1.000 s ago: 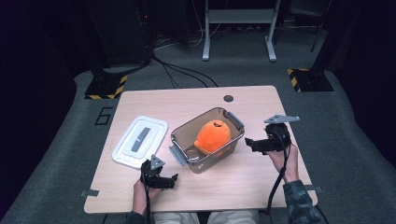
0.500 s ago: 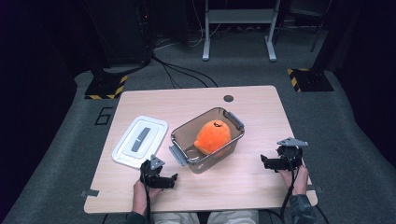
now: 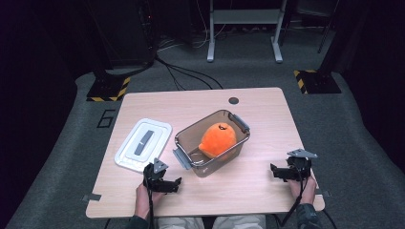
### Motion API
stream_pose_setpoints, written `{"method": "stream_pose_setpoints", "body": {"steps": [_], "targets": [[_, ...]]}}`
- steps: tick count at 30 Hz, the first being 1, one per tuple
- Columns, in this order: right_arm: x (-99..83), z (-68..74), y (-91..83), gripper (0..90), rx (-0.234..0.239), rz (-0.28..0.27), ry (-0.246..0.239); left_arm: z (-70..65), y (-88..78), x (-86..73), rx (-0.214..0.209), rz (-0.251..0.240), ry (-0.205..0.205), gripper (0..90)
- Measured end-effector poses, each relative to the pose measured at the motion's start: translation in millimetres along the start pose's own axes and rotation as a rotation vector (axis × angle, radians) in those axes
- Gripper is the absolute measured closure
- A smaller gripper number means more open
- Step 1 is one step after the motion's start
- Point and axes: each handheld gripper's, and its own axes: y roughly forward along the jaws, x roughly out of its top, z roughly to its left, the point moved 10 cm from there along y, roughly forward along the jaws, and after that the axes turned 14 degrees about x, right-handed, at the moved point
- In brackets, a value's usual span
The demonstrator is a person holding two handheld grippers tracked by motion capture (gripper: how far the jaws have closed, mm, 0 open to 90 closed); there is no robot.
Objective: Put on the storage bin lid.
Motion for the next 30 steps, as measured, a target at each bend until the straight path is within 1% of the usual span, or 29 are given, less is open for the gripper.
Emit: {"method": "stream_pose_setpoints", "body": {"steps": [1,3,5,6,9,13,17,18,19,20,21,26,30], "targets": [[-2.2,-0.7,1.2,0.2,0.002,0.010,0.002,0.4,0.0,0.0,-0.001,0.001,0.002,2.9],[-0.6,0.4,1.3,0.3,-0.005,0.003,-0.012,1.6,0.4,0.1,0.002,0.000,0.006,2.9],[-3.0,0.4,4.1,0.3,-0.009,0.028,-0.013,1.9,0.9,0.6,0.004,-0.004,0.000,2.9],[-4.3,0.3,5.5,0.0,-0.016,0.045,-0.021,1.7,0.9,0.5,0.003,-0.003,-0.002,2.9],[-3.7,0.8,6.0,0.0,-0.024,0.041,-0.024,1.8,1.0,0.5,0.002,-0.003,0.000,2.9],[-4.2,0.2,6.1,0.0,-0.018,0.046,-0.023,2.0,0.9,0.7,0.003,-0.004,0.000,2.9],[-3.8,0.6,6.7,0.0,-0.016,0.044,-0.014,2.9,0.0,0.2,-0.006,-0.001,-0.004,3.0],[-3.7,0.4,6.7,0.0,-0.018,0.044,-0.016,4.0,0.0,0.0,-0.005,-0.001,0.005,3.1],[-3.7,0.8,6.7,0.1,-0.015,0.043,-0.016,4.1,-0.2,0.4,-0.003,-0.005,-0.009,3.1],[-3.6,0.9,6.8,0.1,-0.015,0.043,-0.017,4.7,-0.5,0.5,-0.002,-0.006,-0.013,3.1],[-3.6,1.1,6.9,0.2,-0.014,0.043,-0.016,6.4,-1.1,0.6,-0.002,-0.006,-0.006,3.1],[-3.3,1.0,7.1,0.6,-0.010,0.043,-0.019,14.6,-5.0,4.6,0.010,-0.018,-0.025,3.2],[-3.1,1.0,7.1,0.8,-0.011,0.042,-0.021,28.6,-7.7,9.4,0.034,-0.023,-0.019,3.3]]}}
